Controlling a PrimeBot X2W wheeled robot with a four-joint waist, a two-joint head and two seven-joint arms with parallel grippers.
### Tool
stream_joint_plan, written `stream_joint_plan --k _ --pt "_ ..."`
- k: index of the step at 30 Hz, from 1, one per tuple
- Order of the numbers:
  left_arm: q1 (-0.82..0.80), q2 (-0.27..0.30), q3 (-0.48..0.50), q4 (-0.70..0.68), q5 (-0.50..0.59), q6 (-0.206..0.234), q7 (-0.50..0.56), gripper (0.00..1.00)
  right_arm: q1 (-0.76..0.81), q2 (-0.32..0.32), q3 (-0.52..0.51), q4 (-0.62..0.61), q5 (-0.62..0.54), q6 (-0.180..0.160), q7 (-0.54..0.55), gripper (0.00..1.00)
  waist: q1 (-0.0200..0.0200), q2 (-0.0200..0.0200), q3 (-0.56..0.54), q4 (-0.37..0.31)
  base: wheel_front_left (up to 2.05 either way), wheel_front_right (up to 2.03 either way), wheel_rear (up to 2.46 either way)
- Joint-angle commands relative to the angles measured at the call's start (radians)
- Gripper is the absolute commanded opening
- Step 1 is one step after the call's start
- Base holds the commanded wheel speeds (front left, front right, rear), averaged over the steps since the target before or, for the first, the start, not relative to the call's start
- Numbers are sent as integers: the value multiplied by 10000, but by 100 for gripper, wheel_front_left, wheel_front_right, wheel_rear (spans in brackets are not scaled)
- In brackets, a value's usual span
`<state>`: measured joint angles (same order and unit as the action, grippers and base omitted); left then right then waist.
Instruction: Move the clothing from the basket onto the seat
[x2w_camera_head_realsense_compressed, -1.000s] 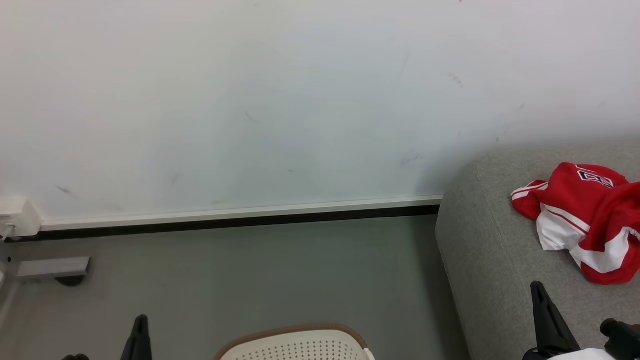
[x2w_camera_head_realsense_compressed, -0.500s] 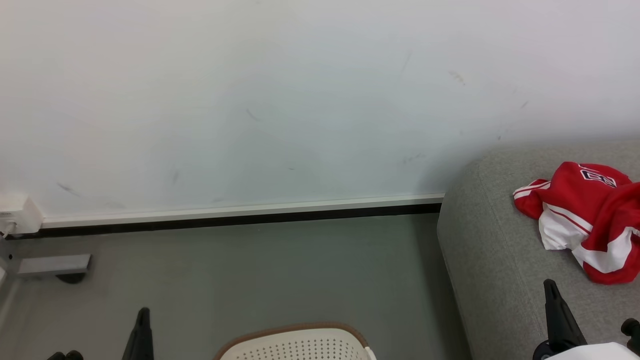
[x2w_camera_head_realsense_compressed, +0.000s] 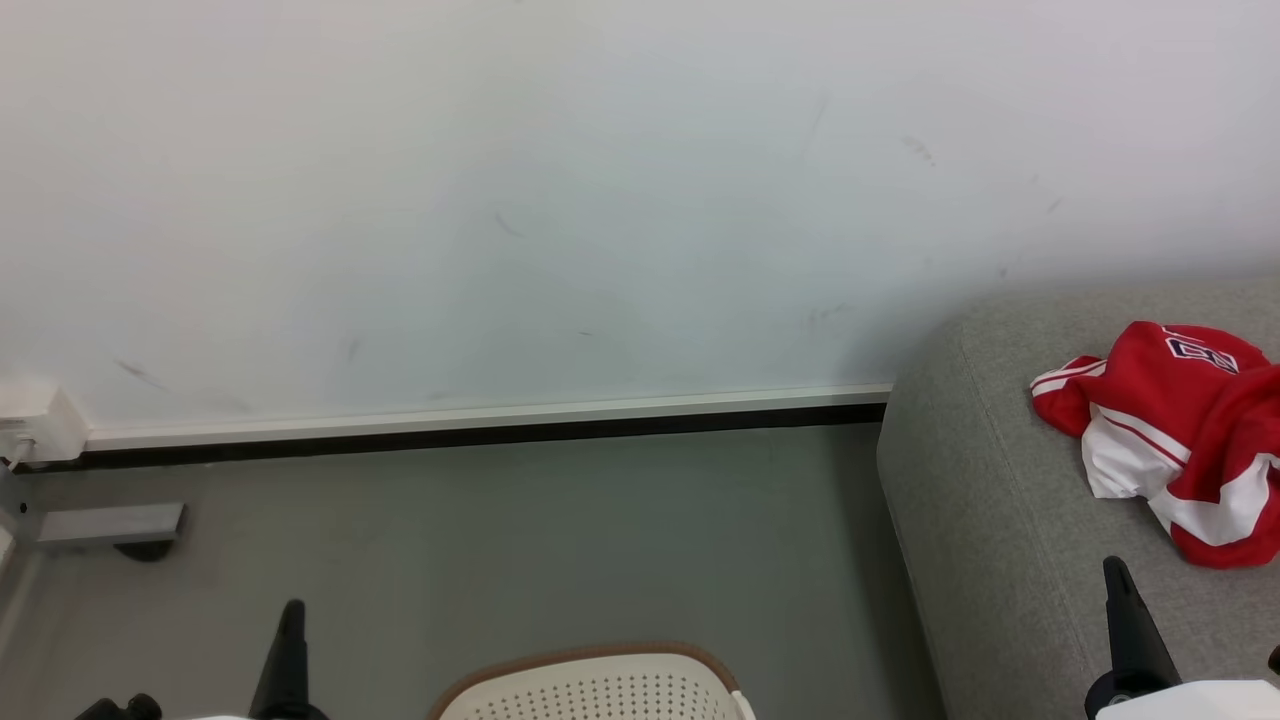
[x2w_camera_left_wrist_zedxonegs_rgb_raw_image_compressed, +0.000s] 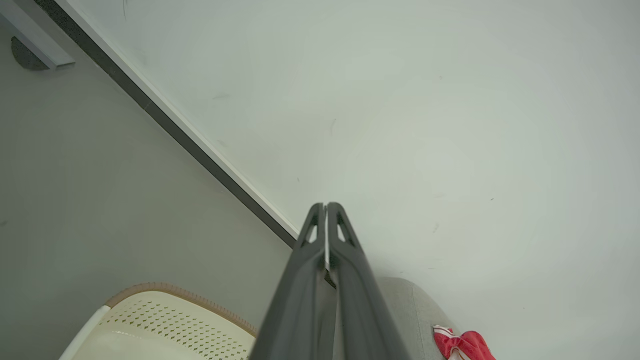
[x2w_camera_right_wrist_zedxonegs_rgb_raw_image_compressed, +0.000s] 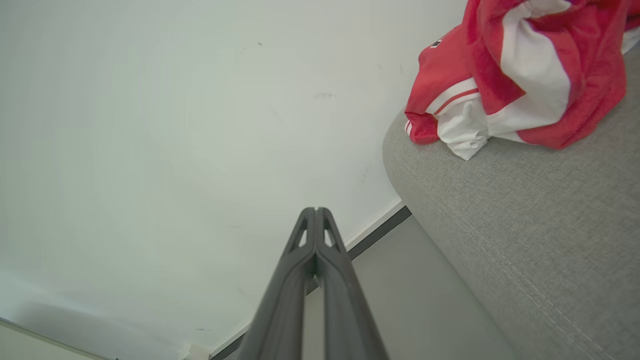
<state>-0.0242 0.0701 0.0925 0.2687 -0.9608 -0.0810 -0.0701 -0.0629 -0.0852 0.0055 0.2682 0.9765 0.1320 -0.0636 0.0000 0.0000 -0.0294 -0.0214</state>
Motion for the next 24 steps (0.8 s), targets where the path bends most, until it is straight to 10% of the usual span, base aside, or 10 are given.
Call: stream_joint_plan --k 1,24 --pt "-251 13 68 -143 -332 -60 111 0 -303 14 -101 -142 327 -9 71 0 0 0 7 5 0 0 0" --pt "-487 -63 137 -183 -2550 -233 744 0 -379 119 -512 -188 2511 -13 700 0 0 0 98 65 0 0 0"
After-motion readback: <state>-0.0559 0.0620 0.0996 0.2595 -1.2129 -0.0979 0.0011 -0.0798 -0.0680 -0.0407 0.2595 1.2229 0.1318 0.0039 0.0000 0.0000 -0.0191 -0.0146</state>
